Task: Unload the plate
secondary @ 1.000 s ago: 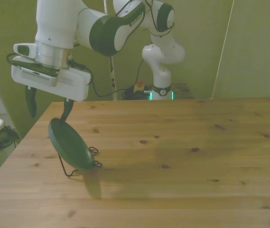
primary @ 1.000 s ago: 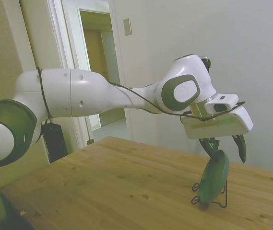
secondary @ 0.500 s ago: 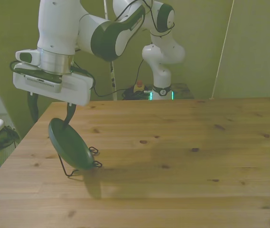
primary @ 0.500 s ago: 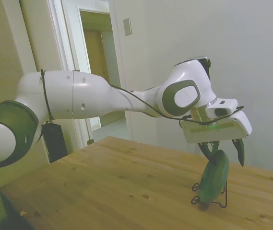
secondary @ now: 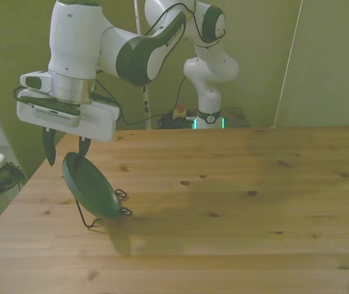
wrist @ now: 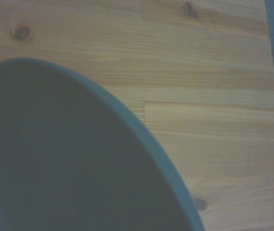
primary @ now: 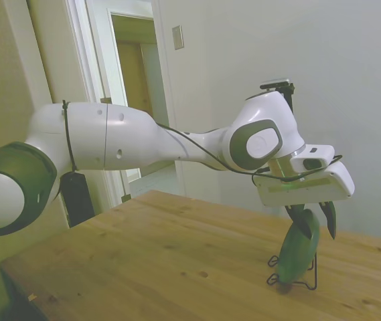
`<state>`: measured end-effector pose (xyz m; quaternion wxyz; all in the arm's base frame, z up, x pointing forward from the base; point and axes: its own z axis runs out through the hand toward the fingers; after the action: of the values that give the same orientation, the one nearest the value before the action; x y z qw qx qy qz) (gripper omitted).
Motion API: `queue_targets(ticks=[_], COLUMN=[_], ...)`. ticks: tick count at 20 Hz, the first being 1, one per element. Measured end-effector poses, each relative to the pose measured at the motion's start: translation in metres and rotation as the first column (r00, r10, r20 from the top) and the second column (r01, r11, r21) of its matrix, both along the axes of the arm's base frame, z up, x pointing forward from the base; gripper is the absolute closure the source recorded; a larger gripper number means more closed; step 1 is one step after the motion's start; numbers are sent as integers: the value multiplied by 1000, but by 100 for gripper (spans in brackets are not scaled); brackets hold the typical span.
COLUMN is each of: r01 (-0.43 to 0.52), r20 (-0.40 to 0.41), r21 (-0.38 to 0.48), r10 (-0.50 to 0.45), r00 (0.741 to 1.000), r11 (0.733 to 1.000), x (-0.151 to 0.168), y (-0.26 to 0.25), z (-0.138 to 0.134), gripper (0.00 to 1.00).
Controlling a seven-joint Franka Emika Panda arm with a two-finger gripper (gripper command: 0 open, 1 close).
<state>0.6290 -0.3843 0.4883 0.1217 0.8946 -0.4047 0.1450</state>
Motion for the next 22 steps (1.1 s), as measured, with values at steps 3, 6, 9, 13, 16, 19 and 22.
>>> queue_targets(ticks=[3,6,9,13,16,19,22], r01=[-6,-8,-10,-14,-20,-38,-57], r20=[0,-1,4,21,31,55,96], r21=[1,3,0,-9,-11,-13,-2], r10=[6,8,10,15,20,39,57], r00=[1000,1000,1000,1000,999,998,994], r11=[1000,1000,1000,1000,1000,999,998], x=[1,2,2,2,3,5,1], y=[2,3,3,3,7,20,39], z=[-1,-1,-1,6,13,30,66], gripper=[100,100,100,100,100,100,100])
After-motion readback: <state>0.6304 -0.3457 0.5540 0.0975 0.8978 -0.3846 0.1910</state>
